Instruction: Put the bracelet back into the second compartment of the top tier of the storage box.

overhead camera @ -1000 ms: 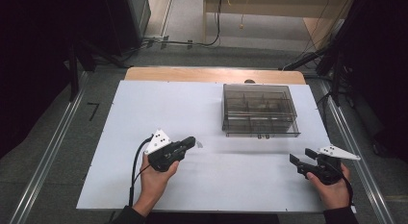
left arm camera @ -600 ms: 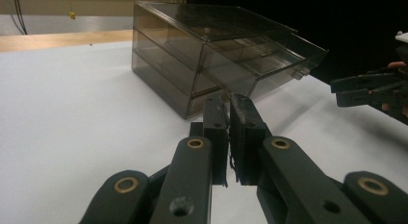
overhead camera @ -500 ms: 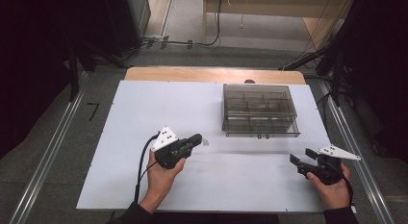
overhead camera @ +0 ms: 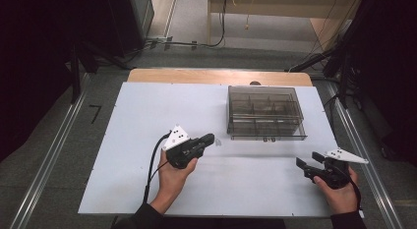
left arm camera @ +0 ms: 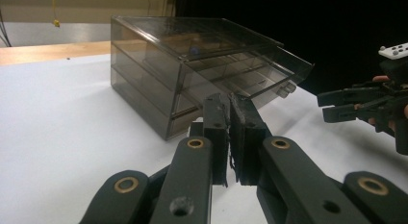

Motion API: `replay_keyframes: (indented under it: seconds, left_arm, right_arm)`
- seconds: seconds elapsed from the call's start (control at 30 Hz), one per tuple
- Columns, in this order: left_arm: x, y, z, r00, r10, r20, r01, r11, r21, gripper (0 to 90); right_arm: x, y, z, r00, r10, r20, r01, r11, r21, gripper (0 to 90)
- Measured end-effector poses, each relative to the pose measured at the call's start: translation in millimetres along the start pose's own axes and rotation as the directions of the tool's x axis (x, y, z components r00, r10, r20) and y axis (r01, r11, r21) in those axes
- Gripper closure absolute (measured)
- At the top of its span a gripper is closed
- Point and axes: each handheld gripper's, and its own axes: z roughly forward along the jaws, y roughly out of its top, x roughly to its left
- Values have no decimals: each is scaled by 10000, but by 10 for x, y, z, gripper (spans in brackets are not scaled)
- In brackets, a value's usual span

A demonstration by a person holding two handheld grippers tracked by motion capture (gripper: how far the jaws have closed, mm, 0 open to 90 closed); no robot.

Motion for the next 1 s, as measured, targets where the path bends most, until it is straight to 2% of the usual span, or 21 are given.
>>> replay_keyframes:
  seconds: [0.33, 0.67, 1.0]
  left_arm:
    - [-62, 53, 111, 9997, 4, 232, 0, 9999, -147, 871]
    - [-91, 94, 194, 9998, 19, 210, -13, 9995, -315, 871]
    - [-100, 157, 205, 9999, -16, 168, 26, 9981, -620, 871]
  right_arm:
    - [-1, 0, 1, 10000, -29, -13, 29, 10000, 5, 271]
    - [-6, -2, 1, 10000, -44, -28, 44, 10000, 1, 272]
    - [-6, -2, 3, 10000, -61, -36, 61, 10000, 13, 271]
